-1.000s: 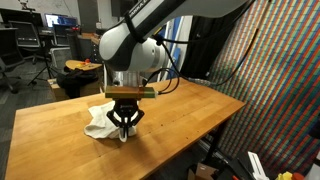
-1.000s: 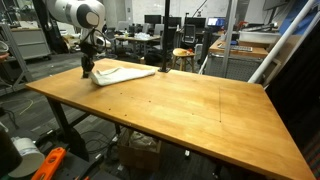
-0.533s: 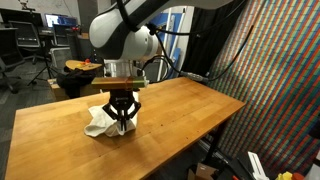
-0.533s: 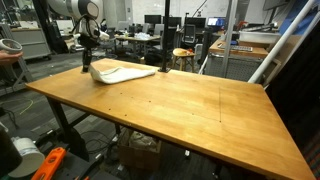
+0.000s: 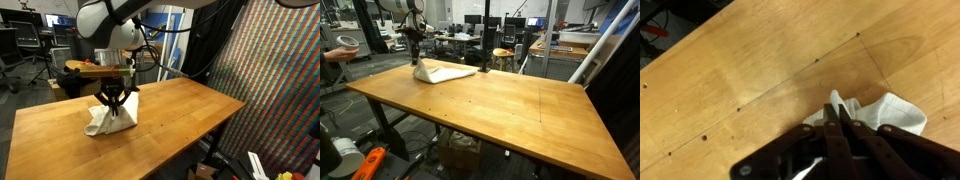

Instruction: Fold the towel into a triangle twice

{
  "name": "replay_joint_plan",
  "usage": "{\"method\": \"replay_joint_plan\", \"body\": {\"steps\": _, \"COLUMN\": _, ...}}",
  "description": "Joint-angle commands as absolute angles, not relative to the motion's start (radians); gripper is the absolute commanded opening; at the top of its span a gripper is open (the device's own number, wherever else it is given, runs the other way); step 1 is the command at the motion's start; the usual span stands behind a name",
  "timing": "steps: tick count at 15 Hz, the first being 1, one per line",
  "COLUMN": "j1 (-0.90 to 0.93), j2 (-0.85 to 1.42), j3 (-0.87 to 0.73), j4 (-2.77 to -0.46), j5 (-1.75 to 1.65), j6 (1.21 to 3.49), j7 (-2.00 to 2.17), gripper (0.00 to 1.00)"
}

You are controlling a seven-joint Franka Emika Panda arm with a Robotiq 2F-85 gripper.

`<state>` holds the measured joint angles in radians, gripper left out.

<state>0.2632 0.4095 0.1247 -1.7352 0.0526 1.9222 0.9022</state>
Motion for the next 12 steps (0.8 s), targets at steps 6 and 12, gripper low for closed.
{"method": "replay_joint_plan", "body": {"steps": 6, "j1": 0.264, "j2": 0.583, "j3": 0.045, "j4": -1.361, "j5": 0.011, "j6": 1.742, "j7": 0.949, "gripper": 0.01}}
{"method": "replay_joint_plan", "body": {"steps": 12, "j1": 0.255, "j2": 0.774, "j3": -0.002, "j4": -1.043, "j5": 0.007, "j6": 1.638, "j7": 0.997, "gripper": 0.01}}
